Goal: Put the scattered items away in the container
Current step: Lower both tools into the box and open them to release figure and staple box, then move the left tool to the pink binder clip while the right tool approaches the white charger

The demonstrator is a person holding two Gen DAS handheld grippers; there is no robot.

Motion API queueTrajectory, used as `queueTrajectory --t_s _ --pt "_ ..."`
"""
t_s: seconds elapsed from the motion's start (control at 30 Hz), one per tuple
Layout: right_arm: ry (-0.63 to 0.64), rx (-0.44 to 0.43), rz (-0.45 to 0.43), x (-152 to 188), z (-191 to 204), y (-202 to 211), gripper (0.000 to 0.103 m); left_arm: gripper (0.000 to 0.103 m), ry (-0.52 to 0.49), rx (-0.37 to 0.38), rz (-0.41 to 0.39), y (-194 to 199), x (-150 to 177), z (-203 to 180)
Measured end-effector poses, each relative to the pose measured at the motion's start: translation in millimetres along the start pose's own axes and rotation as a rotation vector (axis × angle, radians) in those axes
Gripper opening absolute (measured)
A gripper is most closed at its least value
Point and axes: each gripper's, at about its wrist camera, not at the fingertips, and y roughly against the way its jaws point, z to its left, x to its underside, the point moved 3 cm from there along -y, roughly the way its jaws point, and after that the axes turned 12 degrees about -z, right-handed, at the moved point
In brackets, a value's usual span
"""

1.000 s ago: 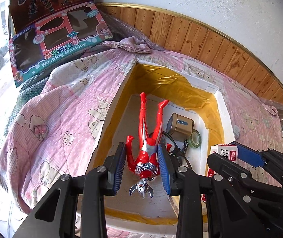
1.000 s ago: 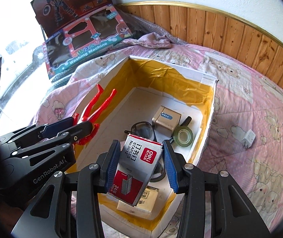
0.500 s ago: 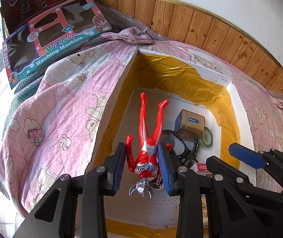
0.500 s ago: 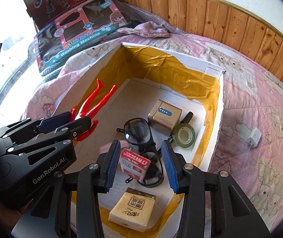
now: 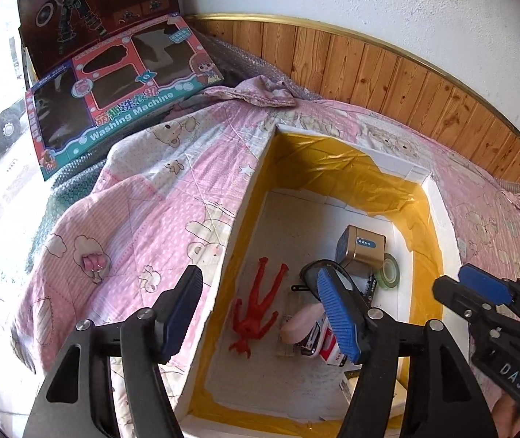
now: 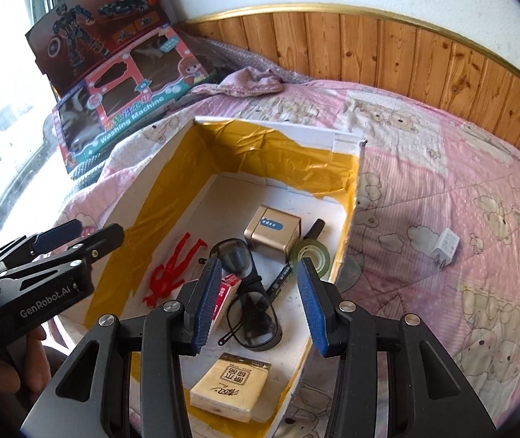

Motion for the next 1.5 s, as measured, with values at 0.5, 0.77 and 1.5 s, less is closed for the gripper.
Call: queueTrajectory --t_s 0.5,0.77,1.5 --pt "0.021 0.124 0.085 24.6 -31.4 -34.3 0.012 0.005 -0.054 0.006 0.084 -50.1 10.9 15.6" --pt "0.0 0.167 0.052 -25.0 -56.6 -76.4 0.01 0.006 -0.047 0.001 0.069 -105.0 -40.4 4.9" --pt "0.016 0.052 -0.101 -17.7 -9.2 -11.3 0.039 0.057 0.375 -0.207 0.1 -38.3 22.9 189.2"
